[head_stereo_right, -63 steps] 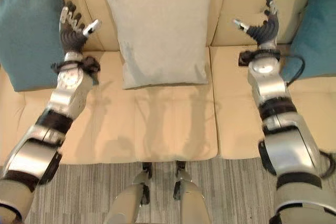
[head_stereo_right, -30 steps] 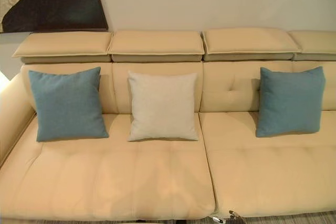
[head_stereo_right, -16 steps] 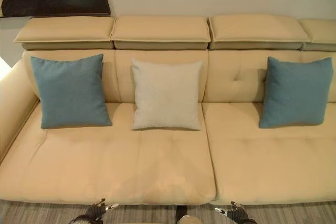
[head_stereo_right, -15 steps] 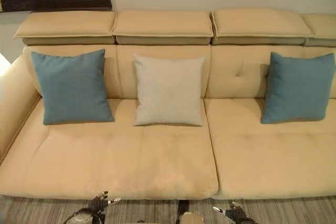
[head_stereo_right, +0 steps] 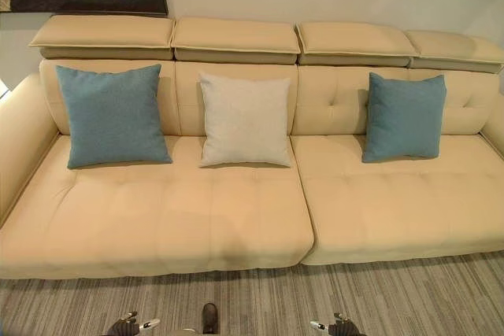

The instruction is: Pick up all the scattered cushions and arrange them neatly on the sofa.

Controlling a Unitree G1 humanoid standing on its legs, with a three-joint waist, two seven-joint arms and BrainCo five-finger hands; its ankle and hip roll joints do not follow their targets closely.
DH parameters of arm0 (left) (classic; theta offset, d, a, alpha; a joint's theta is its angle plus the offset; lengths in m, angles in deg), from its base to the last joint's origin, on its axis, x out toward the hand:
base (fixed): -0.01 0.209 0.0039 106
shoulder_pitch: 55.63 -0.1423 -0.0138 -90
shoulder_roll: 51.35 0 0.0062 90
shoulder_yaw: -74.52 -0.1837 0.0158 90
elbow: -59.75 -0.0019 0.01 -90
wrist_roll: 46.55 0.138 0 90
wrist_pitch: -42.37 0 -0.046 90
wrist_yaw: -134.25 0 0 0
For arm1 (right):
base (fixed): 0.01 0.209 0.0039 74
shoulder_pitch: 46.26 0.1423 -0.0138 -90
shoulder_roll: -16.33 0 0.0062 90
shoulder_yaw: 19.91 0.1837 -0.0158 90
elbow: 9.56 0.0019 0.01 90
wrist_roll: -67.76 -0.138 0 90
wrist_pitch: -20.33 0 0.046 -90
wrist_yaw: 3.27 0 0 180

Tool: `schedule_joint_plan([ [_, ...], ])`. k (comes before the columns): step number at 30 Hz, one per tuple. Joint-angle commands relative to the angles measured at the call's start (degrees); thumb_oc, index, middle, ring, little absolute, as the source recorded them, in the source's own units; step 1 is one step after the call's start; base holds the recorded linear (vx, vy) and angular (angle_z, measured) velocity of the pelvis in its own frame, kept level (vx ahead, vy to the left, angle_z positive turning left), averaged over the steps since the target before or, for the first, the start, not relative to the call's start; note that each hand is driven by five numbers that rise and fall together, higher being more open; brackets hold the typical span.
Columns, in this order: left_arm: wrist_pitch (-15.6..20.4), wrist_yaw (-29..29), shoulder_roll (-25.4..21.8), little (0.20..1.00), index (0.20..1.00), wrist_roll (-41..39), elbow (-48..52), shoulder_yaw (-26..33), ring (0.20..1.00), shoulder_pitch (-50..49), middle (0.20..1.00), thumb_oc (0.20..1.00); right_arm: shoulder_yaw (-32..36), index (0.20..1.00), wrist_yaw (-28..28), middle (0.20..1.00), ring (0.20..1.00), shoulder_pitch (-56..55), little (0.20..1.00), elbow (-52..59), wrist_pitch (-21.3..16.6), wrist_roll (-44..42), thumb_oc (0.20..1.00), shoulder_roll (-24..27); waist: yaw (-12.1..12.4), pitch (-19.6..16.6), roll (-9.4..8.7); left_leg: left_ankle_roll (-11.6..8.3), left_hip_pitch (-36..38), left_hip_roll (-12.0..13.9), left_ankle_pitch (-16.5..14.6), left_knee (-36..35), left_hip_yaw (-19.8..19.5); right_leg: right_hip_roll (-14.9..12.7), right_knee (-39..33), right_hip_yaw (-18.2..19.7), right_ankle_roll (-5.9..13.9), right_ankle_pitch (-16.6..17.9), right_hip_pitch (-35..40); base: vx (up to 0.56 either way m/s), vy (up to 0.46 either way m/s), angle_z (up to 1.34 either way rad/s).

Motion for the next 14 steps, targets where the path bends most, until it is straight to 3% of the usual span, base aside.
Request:
schedule_joint_plan([
  [1, 1.61, 0.64, 0.25, 1.0, 1.0, 0.59, -0.08, 1.11, 1.0, 4.21, 1.0, 1.0, -0.4, 1.0, 0.68, 1.0, 1.0, 1.9, 1.0, 0.67, -0.42, 0.78, 1.0, 1.98, -0.47, 0.56, 3.47, -0.13, 5.9, 1.07, 1.16, -6.6, -4.43, 1.34, 1.84, 1.06, 6.25, 8.19, -5.45, -0.06, -0.18, 0.03],
  [2, 1.26, 0.14, 0.77, 1.0, 1.0, 0.64, -0.67, 0.92, 1.0, 4.24, 1.0, 1.0, -1.01, 1.0, 0.89, 1.0, 1.0, 1.68, 1.0, -0.2, -0.32, 0.92, 1.0, 2.03, -0.85, -0.04, 3.13, -1.08, 6.53, 2.22, 1.57, -6.6, -4.2, 2.29, 0.05, 0.23, 5.74, 8.25, -3.56, -0.06, -0.18, 0.2],
  [14, 0.92, 0.03, 1.16, 1.0, 1.0, 1.88, -2.27, 0.65, 1.0, 3.4, 1.0, 1.0, -0.9, 1.0, 0.99, 1.0, 1.0, 1.0, 1.0, -1.06, -0.43, 1.16, 1.0, 1.65, -1.26, -0.66, 3.08, -1.87, 7.73, 2.93, 1.61, -6.6, -4.34, 2.78, 0.05, -0.57, 5.24, 7.39, -2.03, -0.01, -0.035, 0.04],
])
